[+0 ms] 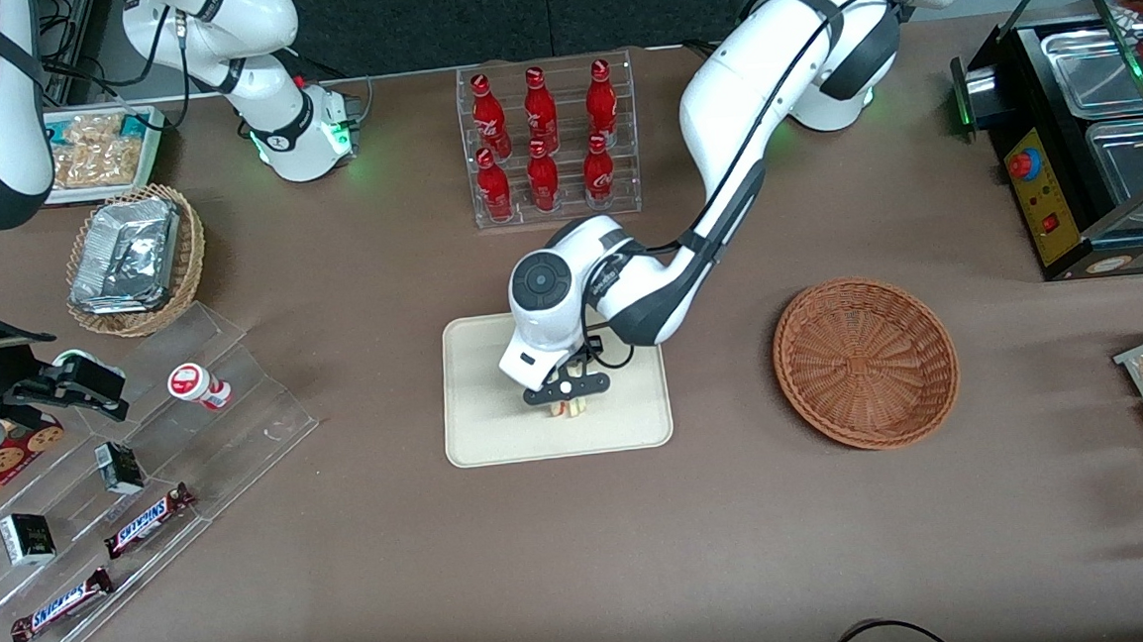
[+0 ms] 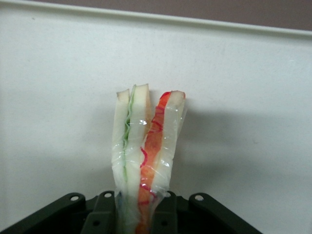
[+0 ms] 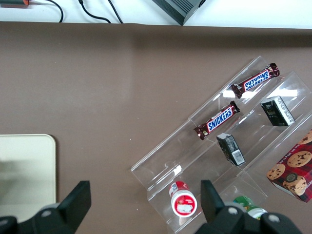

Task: Place sandwich from basket to tray
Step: 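Lower the sandwich onto the tray and open the left gripper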

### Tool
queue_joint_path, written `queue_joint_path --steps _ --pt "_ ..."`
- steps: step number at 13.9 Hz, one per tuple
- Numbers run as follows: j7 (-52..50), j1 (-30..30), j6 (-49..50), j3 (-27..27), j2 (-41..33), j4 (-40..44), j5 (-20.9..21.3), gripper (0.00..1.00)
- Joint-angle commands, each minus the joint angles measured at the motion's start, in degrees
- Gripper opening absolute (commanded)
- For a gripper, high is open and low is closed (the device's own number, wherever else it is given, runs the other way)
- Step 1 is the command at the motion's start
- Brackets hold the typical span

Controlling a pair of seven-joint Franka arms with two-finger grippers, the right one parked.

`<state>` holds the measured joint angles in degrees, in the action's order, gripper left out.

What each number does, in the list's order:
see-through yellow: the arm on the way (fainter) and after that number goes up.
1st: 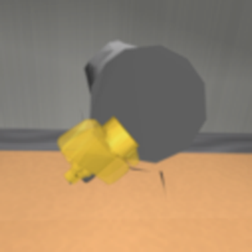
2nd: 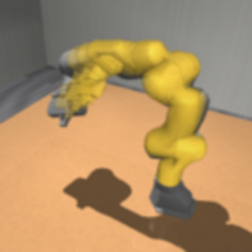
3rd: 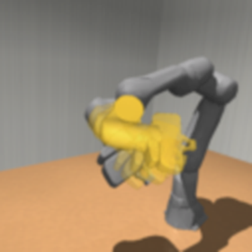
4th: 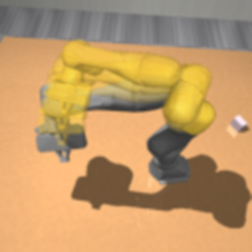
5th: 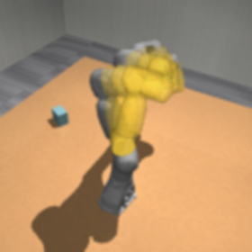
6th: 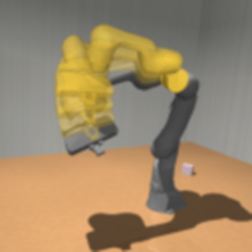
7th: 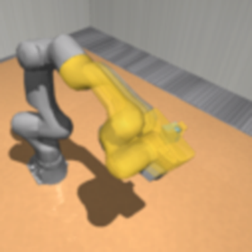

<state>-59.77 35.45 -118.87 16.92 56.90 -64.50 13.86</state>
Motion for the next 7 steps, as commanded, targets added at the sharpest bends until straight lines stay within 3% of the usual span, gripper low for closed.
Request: queue_joint_path --steps 1,2,3,4,7 --pt "-1.2 1.3 -1.7 -0.7 2.3 2.3 0.9 0.21" --pt "-0.9 1.3 -1.9 -0.7 2.4 2.3 0.9 0.34" --pt "-0.5 1.3 -2.0 -0.7 2.4 2.3 0.9 0.73" --pt "-0.6 1.3 -2.0 -0.7 2.2 2.4 0.9 0.99" --pt "-0.4 0.3 -1.0 -0.7 -0.2 2.4 0.7 1.0"
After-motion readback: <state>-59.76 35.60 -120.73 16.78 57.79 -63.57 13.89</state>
